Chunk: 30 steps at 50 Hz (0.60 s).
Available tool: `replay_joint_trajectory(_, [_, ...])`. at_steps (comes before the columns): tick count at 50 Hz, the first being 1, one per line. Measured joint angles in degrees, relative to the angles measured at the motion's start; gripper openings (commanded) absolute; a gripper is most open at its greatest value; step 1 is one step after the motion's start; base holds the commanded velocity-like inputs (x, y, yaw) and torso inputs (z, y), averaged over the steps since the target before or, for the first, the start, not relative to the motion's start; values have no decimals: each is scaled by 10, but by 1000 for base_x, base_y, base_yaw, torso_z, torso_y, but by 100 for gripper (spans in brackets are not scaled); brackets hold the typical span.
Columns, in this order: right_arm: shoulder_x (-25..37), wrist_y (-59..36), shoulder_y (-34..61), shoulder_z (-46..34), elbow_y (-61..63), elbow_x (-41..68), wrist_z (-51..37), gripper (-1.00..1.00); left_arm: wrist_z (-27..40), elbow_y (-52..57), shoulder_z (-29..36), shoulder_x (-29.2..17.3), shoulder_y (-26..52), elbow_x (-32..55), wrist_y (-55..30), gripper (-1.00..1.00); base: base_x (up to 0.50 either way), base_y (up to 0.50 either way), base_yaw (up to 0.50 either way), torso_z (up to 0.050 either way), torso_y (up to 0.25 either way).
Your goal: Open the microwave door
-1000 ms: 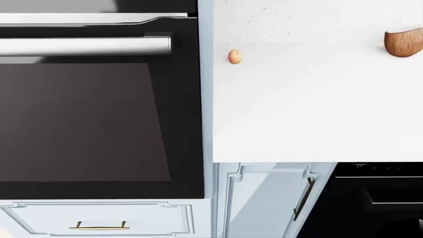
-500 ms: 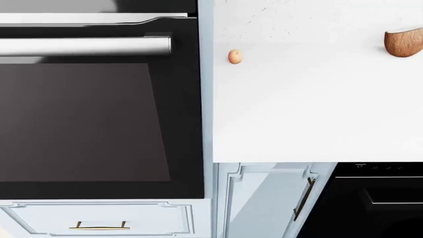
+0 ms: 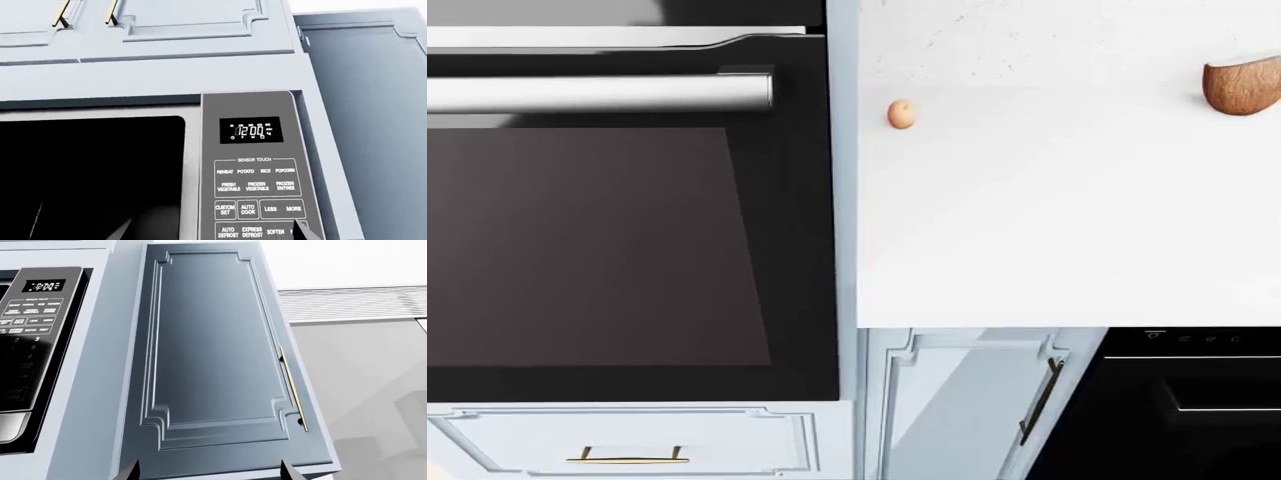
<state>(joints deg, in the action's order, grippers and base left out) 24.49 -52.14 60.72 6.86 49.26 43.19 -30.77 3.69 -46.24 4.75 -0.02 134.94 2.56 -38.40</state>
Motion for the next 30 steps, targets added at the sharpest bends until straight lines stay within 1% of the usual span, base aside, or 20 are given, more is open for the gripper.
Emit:
replay_joint_trajectory(9, [0,4,0,-5,-4,-1,0,100,48,-44,-20,-2,0,-77,43,100,0,0,0,0,0])
replay_joint_trajectory(17, [0,6,1,-5,-4,2,-2,100,84,-73,-26,-14,0,-144,66,100,0,0,0,0,0])
replay_joint_trajectory(30, [0,9,0,-8,-4,4,-5,100,118,-99,-28,-41,0,-203,76,100,0,0,0,0,0])
